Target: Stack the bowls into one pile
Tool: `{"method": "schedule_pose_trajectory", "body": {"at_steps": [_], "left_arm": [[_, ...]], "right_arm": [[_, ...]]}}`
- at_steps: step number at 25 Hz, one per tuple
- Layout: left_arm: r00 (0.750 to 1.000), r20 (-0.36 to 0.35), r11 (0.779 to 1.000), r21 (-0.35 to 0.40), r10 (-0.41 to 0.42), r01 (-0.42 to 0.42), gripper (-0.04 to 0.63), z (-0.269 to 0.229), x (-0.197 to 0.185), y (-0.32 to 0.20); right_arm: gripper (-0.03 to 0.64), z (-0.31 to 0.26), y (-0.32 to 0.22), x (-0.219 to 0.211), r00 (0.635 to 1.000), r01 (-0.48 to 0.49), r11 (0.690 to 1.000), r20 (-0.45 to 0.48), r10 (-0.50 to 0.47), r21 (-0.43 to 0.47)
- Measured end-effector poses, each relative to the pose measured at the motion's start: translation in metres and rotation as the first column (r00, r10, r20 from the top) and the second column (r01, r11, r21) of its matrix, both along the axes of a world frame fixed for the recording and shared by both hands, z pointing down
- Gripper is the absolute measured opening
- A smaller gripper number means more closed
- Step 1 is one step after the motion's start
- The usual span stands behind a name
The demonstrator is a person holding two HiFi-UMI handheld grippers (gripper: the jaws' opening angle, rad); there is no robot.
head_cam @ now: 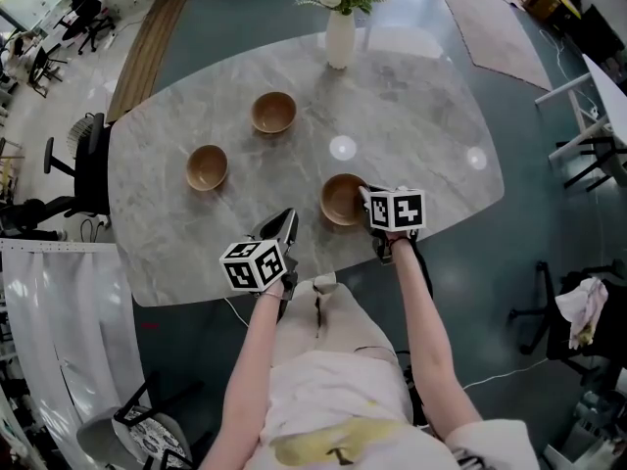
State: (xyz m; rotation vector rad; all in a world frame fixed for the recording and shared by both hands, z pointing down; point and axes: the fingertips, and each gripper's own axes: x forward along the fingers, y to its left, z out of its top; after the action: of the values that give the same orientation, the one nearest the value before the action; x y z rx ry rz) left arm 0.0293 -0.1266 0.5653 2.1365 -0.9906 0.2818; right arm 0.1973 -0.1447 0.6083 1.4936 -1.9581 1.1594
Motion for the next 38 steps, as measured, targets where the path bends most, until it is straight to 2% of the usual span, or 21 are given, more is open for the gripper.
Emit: {"method": "schedule_pose_trajectory", "body": {"at_steps": [8,21,30,38], "left_arm": [[0.999,-0.010,0.999,0.011,-0.044,0.044,0.000,-0.005,-0.008,-0.001],[0.989,-0.021,0.987,0.066,-0.147,0.148,0.000,-0.026,-0.044,-0.014],[0.985,-0.014,0.982,0.079,-0.170,0.171,0.000,-0.034,-0.068,-0.046],[0.991,-0.042,0.988,0.076,-0.129,0.132,0.000,-0.038,-0.072,-0.081]], "right_arm": [[0.023,-0.002,0.003,-0.002,1.000,0.017,1.000,0.016,-0.017,-0.009],[0.023,-0.034,-0.027,-0.025,0.996,0.030,0.997,0.078,-0.035,0.067],[0.023,-0.051,-0.071,-0.049,0.995,0.012,0.995,0.099,-0.022,0.100],[0.023,-0.068,-0.114,-0.067,0.993,-0.032,0.990,0.115,0.016,0.137]]}}
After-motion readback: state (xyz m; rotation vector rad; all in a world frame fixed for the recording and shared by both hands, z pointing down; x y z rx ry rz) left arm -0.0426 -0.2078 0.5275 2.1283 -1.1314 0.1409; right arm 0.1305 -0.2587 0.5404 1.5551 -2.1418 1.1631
